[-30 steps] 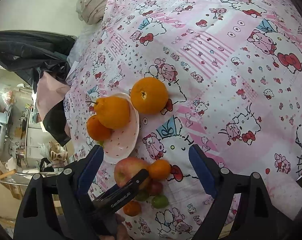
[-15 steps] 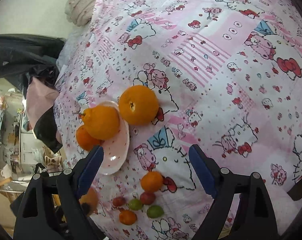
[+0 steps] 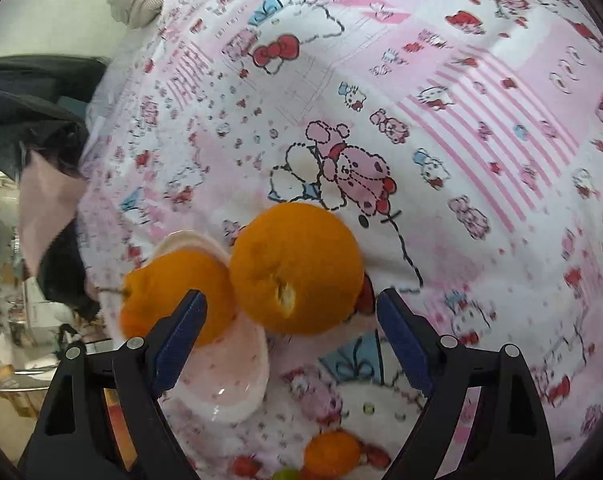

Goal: Organize fruits
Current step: 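Lower the left tool onto the red apple and close its fingers, then lift the apple with the left tool while the right tool grasps the round tangerine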

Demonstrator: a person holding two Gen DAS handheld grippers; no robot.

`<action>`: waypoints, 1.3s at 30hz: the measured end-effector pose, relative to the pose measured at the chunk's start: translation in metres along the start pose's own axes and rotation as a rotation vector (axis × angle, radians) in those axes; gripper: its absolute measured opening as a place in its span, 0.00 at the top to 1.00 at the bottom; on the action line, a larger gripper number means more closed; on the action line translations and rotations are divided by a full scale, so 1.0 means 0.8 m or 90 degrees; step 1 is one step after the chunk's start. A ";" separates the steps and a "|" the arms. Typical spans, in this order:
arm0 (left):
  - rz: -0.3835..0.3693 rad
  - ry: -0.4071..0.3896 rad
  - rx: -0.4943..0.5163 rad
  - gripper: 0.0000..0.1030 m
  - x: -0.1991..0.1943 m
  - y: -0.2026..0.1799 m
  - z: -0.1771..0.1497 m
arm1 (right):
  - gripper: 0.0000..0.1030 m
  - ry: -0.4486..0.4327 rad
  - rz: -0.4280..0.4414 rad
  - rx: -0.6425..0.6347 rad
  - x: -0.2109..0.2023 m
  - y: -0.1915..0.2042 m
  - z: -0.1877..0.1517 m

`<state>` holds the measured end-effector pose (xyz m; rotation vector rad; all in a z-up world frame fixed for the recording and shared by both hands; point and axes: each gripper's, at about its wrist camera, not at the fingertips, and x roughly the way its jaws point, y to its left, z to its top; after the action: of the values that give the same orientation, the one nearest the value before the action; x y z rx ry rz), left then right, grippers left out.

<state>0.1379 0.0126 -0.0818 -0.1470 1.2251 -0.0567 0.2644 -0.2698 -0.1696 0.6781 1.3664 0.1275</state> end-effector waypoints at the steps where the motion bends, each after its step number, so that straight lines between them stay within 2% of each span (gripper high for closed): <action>1: -0.001 -0.001 -0.002 0.22 0.000 0.001 0.001 | 0.13 0.006 -0.003 0.002 0.006 0.000 0.001; 4: -0.003 -0.001 -0.007 0.22 0.002 0.004 0.004 | 0.13 0.025 -0.045 -0.018 0.029 0.008 0.000; 7: 0.001 0.000 -0.009 0.22 0.005 0.004 0.006 | 0.13 0.017 -0.074 -0.040 0.039 0.017 -0.002; 13: -0.012 0.017 -0.020 0.22 0.014 0.004 0.008 | 0.21 0.017 -0.076 -0.067 0.038 0.022 -0.004; 16: -0.015 0.010 -0.015 0.22 0.012 0.001 0.007 | 0.23 -0.007 -0.080 -0.077 0.024 0.024 -0.005; 24: 0.001 -0.027 -0.020 0.22 0.002 0.009 0.008 | 0.24 -0.062 -0.012 -0.097 -0.036 0.040 -0.018; 33: 0.005 -0.058 -0.039 0.22 -0.017 0.019 0.007 | 0.24 -0.080 0.067 -0.172 -0.101 0.067 -0.080; 39: -0.001 -0.072 -0.037 0.22 -0.027 0.018 0.006 | 0.24 -0.068 0.092 -0.191 -0.110 0.065 -0.120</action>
<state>0.1348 0.0301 -0.0620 -0.1995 1.1140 -0.0132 0.1706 -0.2332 -0.0722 0.5229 1.1648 0.3986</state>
